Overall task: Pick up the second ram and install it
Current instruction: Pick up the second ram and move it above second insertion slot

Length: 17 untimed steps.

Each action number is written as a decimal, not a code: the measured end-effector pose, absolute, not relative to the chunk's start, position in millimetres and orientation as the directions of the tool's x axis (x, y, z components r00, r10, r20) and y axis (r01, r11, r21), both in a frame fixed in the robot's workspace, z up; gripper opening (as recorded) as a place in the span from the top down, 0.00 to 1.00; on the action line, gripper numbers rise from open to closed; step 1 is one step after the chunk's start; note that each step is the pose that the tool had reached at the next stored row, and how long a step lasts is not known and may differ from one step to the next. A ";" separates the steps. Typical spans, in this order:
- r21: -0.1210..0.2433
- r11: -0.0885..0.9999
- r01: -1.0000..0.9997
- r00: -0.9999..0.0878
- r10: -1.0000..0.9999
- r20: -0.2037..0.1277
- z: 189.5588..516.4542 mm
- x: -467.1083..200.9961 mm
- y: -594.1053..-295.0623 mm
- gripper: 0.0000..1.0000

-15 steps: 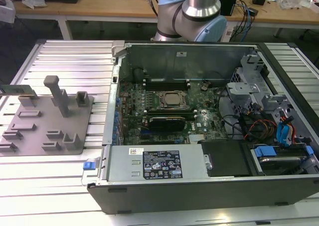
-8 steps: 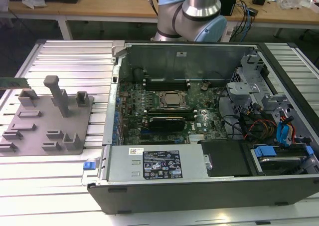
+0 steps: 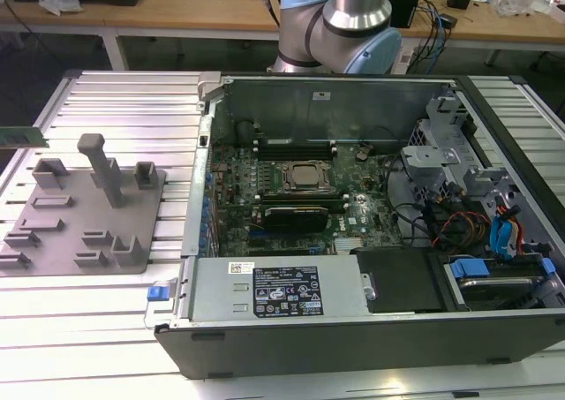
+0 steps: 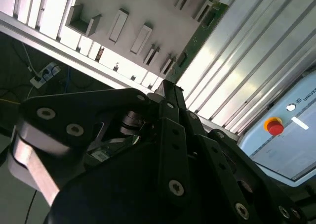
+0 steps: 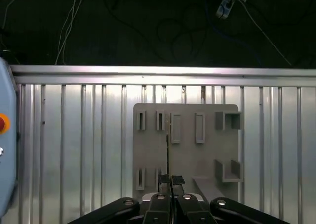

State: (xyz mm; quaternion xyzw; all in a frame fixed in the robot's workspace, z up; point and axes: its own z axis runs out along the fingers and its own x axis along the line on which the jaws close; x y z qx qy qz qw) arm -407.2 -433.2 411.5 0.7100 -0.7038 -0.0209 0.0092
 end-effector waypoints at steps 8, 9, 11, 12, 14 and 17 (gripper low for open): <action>0.042 -0.009 -0.999 0.008 -1.000 -0.017 428.3 -407.2 -433.1 0.91; 0.042 -0.009 -0.999 0.008 -1.000 -0.017 428.5 -407.2 -433.1 0.91; 0.042 -0.009 -0.999 0.008 -1.000 -0.017 428.5 -403.7 -433.1 0.91; 0.043 -0.009 -0.999 0.008 -1.000 -0.017 428.5 -399.6 -433.1 0.91; 0.042 -0.009 -0.999 0.008 -1.000 -0.017 428.5 -396.2 -433.1 0.91; 0.043 -0.009 -0.999 0.008 -1.000 -0.017 428.5 -383.0 -433.1 0.91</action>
